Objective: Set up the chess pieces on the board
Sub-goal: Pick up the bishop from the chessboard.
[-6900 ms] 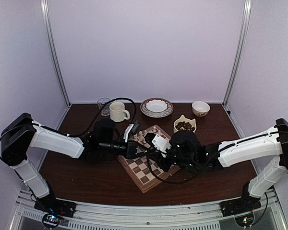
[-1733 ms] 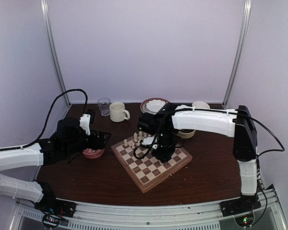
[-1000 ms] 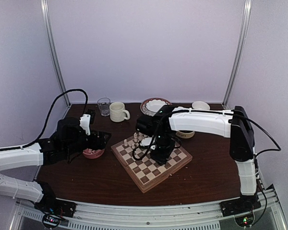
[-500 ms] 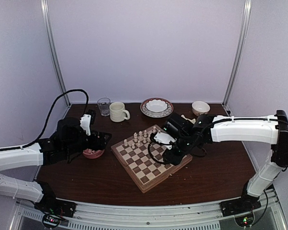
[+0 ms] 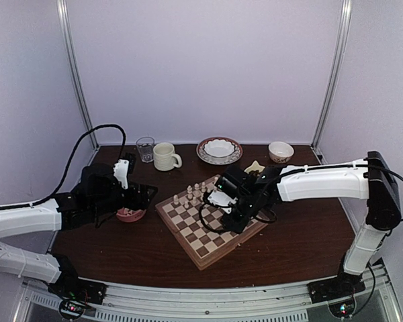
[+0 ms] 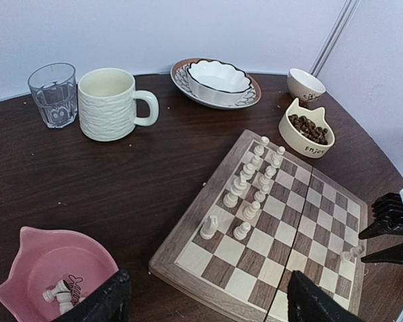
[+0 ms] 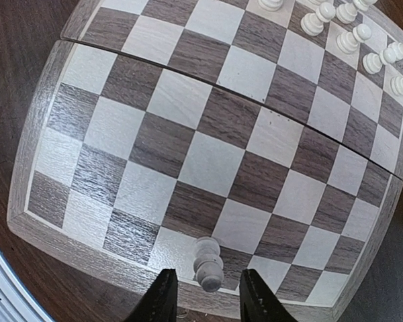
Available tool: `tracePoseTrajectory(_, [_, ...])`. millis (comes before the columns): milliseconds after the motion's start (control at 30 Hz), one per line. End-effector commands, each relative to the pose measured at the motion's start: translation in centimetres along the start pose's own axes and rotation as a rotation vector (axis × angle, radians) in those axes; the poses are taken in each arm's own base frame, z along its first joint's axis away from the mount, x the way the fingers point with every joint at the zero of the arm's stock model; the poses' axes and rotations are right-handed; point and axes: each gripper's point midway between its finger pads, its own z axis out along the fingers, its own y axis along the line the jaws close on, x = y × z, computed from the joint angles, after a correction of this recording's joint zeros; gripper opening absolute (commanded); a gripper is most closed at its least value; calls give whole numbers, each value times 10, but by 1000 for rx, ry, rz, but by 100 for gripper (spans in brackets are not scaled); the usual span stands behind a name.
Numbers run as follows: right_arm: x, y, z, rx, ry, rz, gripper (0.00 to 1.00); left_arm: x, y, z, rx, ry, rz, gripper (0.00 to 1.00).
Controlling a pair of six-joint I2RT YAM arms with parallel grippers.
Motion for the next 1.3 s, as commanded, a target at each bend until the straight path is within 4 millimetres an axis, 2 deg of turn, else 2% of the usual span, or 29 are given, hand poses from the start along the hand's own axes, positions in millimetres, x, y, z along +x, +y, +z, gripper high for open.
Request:
tracePoseTrajectory(0, [-9,1,-3,1,-14,4,34,-19,-8,0,27,-48,7,80])
tracePoseTrajectory(700, [-1,3,9,-7,43,0,26,-18,-10,2,35,-38,8,80])
tracePoseTrajectory(933, [-1,3,9,-5,47,-1,17,-19,-10,1,34,-38,7,81])
tracePoseTrajectory(1067, [-2,3,7,-6,43,-1,5,-19,-10,1,34,-38,7,80])
tracePoseTrajectory(1267, [-22,3,-10,-17,-25,5,1,-20,-9,0,28,-43,7,80])
